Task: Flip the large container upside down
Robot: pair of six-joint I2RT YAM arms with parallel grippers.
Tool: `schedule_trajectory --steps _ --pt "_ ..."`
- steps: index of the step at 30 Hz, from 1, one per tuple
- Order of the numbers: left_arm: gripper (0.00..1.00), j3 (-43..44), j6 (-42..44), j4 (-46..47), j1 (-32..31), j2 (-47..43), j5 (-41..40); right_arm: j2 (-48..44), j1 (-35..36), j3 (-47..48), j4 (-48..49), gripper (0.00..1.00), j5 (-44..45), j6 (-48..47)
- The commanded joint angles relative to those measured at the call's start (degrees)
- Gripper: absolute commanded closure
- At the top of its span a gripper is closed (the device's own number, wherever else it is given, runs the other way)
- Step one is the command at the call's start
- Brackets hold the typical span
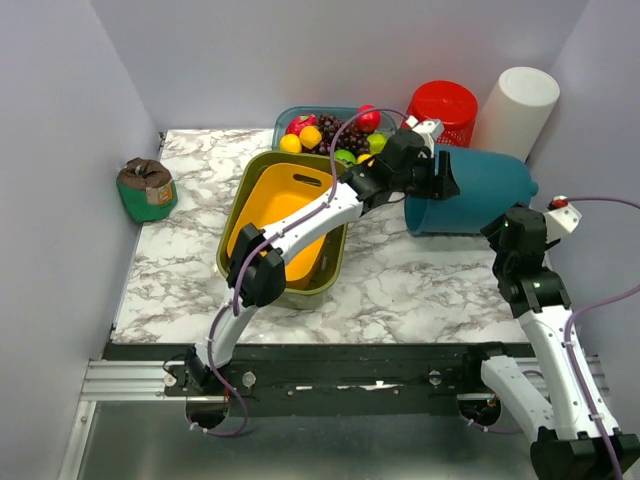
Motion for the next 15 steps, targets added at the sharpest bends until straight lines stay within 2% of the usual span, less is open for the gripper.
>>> schedule_trajectory --steps 1,3,6,10,15 --pt "0.3 -4.8 5.3 -0.2 -2.6 -5.1 -11.4 -1.2 -3.3 0.0 1.5 0.29 -6.3 -2.7" --pt "0.29 -5.0 5.5 -0.2 -2.6 -5.0 -13.5 -1.8 -4.3 -0.9 1.8 0.28 -7.2 -2.7" --pt "0.3 -0.7 6.9 -4.7 -2.7 -3.0 -17.2 -2.5 -4.9 -1.4 2.0 0.28 -7.6 -2.8" --pt "0.3 -12.1 8.1 2.6 -4.0 -9.0 -19.0 -2.8 -6.1 -2.5 2.9 0.27 -8.4 -3.4" --pt "0.3 -20.0 9.1 10.5 -6.5 -17.4 -21.0 -2.4 -8.6 -3.6 3.9 0.23 -10.6 -3.2"
